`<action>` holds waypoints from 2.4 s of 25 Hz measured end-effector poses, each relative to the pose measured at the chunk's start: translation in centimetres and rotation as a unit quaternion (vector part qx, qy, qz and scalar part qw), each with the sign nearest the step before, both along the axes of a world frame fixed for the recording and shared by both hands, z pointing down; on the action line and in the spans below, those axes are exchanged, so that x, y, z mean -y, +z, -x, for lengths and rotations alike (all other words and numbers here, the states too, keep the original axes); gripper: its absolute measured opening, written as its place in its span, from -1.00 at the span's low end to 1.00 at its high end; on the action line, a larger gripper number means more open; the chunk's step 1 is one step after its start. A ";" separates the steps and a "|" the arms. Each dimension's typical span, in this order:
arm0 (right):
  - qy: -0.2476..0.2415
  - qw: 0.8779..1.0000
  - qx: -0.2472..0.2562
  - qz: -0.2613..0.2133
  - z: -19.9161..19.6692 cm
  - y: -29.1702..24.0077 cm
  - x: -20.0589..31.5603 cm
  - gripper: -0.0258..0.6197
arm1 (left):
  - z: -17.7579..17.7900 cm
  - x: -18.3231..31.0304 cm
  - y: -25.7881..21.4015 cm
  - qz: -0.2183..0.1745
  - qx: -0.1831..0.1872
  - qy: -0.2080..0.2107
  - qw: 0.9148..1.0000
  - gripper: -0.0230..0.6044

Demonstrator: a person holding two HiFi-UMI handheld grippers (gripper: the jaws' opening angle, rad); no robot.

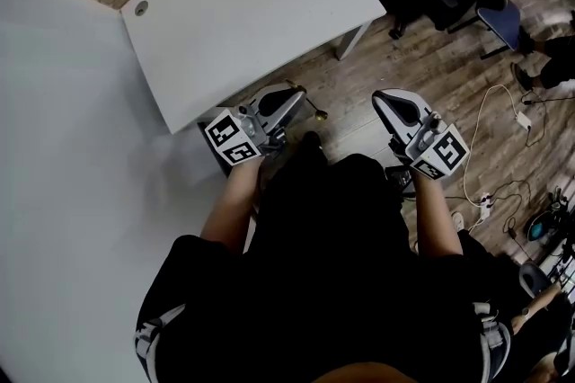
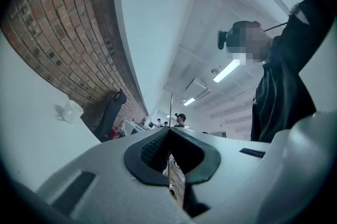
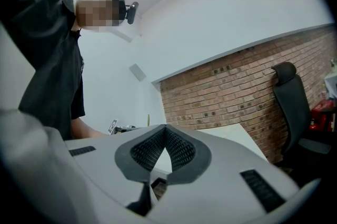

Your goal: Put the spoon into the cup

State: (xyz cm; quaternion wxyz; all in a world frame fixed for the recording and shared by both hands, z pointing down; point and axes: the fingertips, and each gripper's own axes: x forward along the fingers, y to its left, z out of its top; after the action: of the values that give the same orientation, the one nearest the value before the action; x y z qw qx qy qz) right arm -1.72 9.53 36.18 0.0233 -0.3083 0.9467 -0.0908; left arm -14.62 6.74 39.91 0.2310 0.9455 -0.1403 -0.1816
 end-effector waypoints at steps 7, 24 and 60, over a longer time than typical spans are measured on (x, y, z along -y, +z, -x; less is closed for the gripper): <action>-0.006 1.000 -0.002 0.001 -1.0 -0.2 3.7 -0.90 | -0.7 3.8 -0.7 -0.002 0.003 0.001 1.000 -0.88; -0.055 0.998 0.010 -0.017 -4.7 -0.5 18.8 -0.90 | -3.8 17.0 -2.3 0.014 0.001 -0.028 1.000 -0.88; -0.011 1.000 -0.010 -0.004 -5.4 3.6 41.2 -0.90 | -3.1 45.8 -1.5 -0.028 0.105 -0.072 0.991 -0.88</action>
State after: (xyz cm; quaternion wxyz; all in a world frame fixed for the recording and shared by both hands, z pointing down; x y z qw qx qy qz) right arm 3.65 -31.70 39.83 0.0139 -0.2985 0.9506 -0.0845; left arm -11.56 -39.10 38.43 0.1750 0.9529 -0.2259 -0.1011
